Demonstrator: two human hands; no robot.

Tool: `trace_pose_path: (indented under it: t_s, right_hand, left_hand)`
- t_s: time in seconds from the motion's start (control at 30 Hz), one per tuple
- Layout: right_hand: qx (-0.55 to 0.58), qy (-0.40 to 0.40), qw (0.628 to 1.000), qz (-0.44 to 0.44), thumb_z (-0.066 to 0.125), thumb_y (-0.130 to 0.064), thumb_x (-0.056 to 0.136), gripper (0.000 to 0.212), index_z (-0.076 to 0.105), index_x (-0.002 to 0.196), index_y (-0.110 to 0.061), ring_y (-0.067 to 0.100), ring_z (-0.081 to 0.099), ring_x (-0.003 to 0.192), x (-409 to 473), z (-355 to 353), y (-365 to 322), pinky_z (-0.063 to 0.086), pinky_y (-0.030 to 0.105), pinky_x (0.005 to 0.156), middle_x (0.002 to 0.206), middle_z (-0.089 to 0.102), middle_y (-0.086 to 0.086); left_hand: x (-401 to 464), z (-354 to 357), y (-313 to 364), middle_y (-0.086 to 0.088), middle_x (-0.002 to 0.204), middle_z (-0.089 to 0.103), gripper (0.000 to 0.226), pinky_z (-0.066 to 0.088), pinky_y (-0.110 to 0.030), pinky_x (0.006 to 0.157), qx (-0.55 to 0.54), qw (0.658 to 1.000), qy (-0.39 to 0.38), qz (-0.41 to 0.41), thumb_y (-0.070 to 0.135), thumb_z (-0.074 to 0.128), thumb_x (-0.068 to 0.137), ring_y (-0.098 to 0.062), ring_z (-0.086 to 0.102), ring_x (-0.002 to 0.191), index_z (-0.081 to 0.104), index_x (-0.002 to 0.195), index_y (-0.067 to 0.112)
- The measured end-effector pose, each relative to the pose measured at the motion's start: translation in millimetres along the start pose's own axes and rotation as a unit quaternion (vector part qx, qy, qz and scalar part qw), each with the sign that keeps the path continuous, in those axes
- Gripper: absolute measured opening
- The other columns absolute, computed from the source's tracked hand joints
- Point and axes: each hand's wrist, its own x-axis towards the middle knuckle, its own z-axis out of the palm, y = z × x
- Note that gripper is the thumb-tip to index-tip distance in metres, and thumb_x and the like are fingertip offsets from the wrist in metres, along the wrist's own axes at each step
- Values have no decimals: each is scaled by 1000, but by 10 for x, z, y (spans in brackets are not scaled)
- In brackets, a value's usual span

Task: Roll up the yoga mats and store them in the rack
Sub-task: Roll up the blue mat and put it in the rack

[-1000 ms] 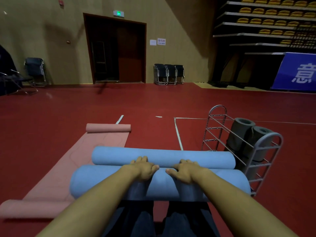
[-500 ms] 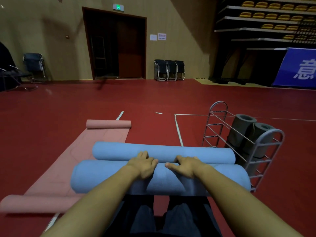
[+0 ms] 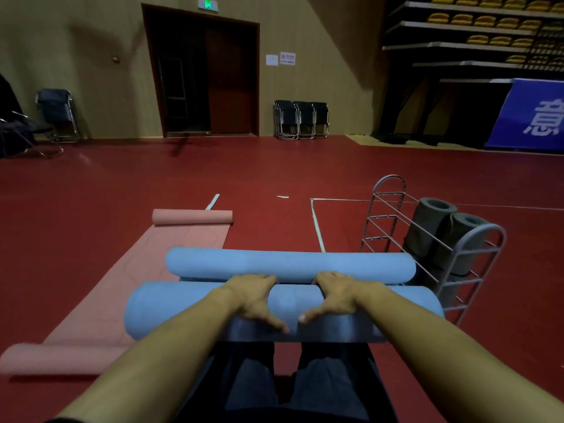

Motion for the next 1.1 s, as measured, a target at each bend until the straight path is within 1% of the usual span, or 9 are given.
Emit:
trace_pose_path:
  t_s: [0.1, 0.27, 0.4, 0.5, 0.63, 0.8, 0.93, 1.03, 1.1]
  right_hand:
    - [-51, -16, 998, -17, 68, -96, 47, 106, 51, 124, -25, 25, 55, 116, -26, -54, -59, 47, 46, 101, 127, 55, -2]
    - [-54, 59, 995, -52, 60, -98, 52, 100, 56, 120, -24, 23, 61, 106, -96, 2, -65, 48, 42, 95, 120, 63, -3]
    - [-15, 53, 998, -35, 61, -101, 45, 102, 56, 119, -31, 20, 62, 102, -128, -143, -37, 52, 41, 95, 117, 64, -9]
    - [24, 11, 999, -28, 68, -99, 42, 99, 60, 115, -33, 14, 64, 100, -174, -348, -54, 54, 39, 95, 114, 67, -11]
    - [74, -101, 992, -9, 80, -89, 43, 96, 69, 119, -31, 13, 71, 99, -320, -566, -93, 58, 40, 96, 114, 72, -11]
    - [105, -198, 975, 1, 83, -84, 49, 91, 76, 119, -27, 15, 73, 104, -414, -423, -92, 56, 41, 101, 118, 74, -10]
    - [139, -243, 960, 23, 87, -81, 47, 91, 75, 119, -27, 18, 74, 105, -417, -229, -103, 56, 43, 101, 116, 76, -7]
    - [101, -239, 965, 26, 81, -86, 49, 100, 68, 130, -29, 16, 67, 115, -432, -197, -158, 50, 43, 107, 129, 69, -9]
    - [98, -222, 970, 25, 77, -86, 57, 101, 62, 139, -29, 18, 61, 124, -445, -217, -164, 46, 43, 111, 140, 61, -7]
  left_hand:
    - [-4, -39, 23, 5, 128, 62, 101, 48, -39, 95, -14, 1000, -3, -6, 91, 71, 53, -22, 59, 115, 52, 129, 27]
    - [-42, -91, 34, 7, 125, 63, 100, 49, -38, 94, -11, 1000, -7, -15, 91, 71, 51, -20, 60, 114, 52, 127, 30]
    - [-72, -326, 79, 8, 124, 65, 98, 50, -40, 98, -20, 999, -23, -21, 89, 74, 50, -20, 61, 111, 54, 127, 31]
    - [-150, -549, 95, 10, 120, 66, 93, 52, -38, 97, -70, 996, -51, -27, 85, 79, 46, -16, 63, 105, 57, 122, 36]
    - [-278, -722, 169, 14, 115, 70, 83, 55, -32, 94, -137, 979, -143, -36, 73, 88, 53, -10, 69, 102, 63, 121, 34]
    - [-374, -620, 248, -2, 113, 78, 63, 58, -44, 98, -258, 916, -300, -66, 48, 91, 72, -23, 75, 104, 71, 124, 19]
    - [-360, -408, 264, -3, 118, 77, 70, 55, -45, 104, -260, 901, -338, -77, 51, 91, 69, -24, 73, 110, 70, 127, 18]
    - [-365, -295, 243, -6, 123, 75, 74, 51, -47, 109, -275, 883, -371, -85, 52, 92, 68, -26, 70, 117, 70, 129, 17]
    - [-393, -315, 231, -5, 121, 75, 68, 53, -45, 106, -288, 887, -348, -92, 52, 89, 73, -25, 71, 114, 70, 128, 17]
